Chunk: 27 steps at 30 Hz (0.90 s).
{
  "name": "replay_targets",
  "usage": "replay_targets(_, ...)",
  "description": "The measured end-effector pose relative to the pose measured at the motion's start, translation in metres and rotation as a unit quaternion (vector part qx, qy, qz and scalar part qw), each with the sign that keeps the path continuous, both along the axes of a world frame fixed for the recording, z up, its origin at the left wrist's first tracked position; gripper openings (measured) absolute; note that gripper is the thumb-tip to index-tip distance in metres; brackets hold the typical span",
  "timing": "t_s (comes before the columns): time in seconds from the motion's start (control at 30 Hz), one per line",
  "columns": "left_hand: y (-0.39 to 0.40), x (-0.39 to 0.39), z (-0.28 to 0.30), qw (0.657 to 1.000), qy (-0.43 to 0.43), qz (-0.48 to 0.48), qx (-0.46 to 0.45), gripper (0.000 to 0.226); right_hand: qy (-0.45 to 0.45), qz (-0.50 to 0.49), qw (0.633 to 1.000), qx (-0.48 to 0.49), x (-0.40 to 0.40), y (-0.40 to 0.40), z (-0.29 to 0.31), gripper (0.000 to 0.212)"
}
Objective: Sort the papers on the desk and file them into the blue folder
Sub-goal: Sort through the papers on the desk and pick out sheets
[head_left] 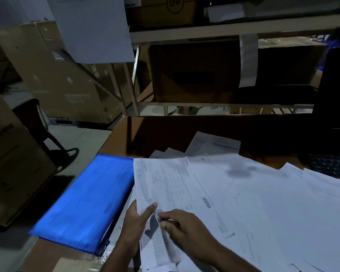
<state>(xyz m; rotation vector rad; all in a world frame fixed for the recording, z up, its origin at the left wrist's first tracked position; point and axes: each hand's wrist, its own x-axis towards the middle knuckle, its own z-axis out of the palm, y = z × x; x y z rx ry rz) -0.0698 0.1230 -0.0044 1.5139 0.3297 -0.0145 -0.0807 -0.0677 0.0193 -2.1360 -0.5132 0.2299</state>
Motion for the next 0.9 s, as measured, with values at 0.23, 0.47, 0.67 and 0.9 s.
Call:
replay_targets(0.23, 0.000, 0.001, -0.005, 0.999, 0.010, -0.019, 0.030, 0.029, -0.074, -0.215, 0.973, 0.038, 0.016, -0.045, -0.008, 0.012)
replay_targets(0.47, 0.001, 0.002, -0.002, 0.992, 0.012, -0.037, -0.124, 0.039, -0.054, -0.322, 0.945, -0.017, 0.026, -0.087, 0.001, 0.064)
replay_targets(0.67, -0.012, -0.002, 0.010, 0.983, -0.009, -0.027, -0.180, 0.033, 0.081, -0.232, 0.957, 0.156, 0.021, -0.085, 0.017, 0.033)
replay_targets(0.9, -0.019, 0.001, 0.005, 0.994, -0.006, -0.046, -0.103, 0.048, 0.030, -0.164, 0.981, 0.095, 0.013, -0.080, 0.016, 0.026)
